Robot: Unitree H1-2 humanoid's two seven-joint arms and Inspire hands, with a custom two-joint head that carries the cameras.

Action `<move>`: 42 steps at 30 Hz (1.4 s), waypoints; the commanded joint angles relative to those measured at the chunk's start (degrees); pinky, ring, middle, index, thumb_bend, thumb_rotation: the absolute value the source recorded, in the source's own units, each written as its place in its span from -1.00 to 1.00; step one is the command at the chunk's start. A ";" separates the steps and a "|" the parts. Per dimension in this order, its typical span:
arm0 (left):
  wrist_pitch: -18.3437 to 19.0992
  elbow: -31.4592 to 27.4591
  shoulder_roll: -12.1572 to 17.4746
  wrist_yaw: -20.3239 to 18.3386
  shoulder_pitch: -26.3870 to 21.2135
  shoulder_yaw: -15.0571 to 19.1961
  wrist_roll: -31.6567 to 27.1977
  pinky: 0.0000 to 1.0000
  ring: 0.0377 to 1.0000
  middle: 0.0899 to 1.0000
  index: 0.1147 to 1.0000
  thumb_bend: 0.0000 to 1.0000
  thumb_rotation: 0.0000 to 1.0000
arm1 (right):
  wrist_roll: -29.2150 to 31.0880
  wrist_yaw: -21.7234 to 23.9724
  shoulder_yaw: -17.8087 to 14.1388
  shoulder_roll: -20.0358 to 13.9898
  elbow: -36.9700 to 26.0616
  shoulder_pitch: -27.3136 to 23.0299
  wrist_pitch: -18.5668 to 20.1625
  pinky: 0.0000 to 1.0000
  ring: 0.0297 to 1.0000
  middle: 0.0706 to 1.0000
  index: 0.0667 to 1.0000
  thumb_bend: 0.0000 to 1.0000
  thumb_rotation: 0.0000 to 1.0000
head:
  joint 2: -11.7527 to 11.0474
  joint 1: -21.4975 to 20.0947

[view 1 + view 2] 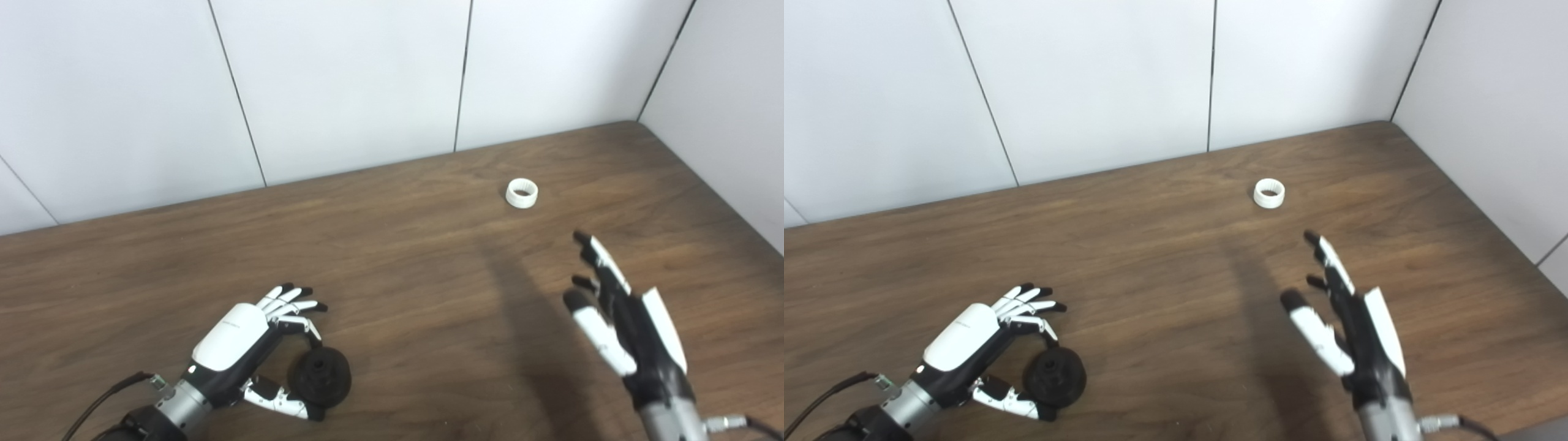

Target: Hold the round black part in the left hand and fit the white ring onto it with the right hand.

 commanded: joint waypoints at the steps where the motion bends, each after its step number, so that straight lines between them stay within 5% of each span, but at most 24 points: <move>1: 0.46 0.02 1.85 -1.51 0.07 0.48 0.52 1.00 0.89 0.67 -0.18 0.03 -0.90 | -3.05 0.12 -0.88 0.32 -2.25 -1.36 0.64 0.49 0.77 0.85 0.84 0.43 0.96 | 0.04 -0.50; 19: -1.32 1.85 2.11 -1.19 0.42 1.08 -1.13 1.00 0.86 0.66 -0.18 0.03 -0.90 | -14.19 7.78 -6.30 -9.90 2.35 -10.88 7.08 0.65 0.86 0.90 0.80 0.33 0.71 | -1.66 -4.32; 26: -1.72 2.12 2.67 -0.92 0.82 1.21 -1.70 1.00 0.87 0.66 -0.18 0.03 -0.90 | -19.96 13.33 -7.11 -14.84 3.72 -15.70 11.99 0.64 0.90 0.93 0.79 0.46 0.58 | -2.26 -6.10; 42: -1.86 2.21 3.52 -1.11 1.17 0.41 -3.84 1.00 0.87 0.67 -0.18 0.03 -0.90 | -34.80 26.40 -9.08 -19.63 13.00 -28.03 12.41 0.47 0.92 0.96 0.72 0.61 0.26 | -3.66 -6.08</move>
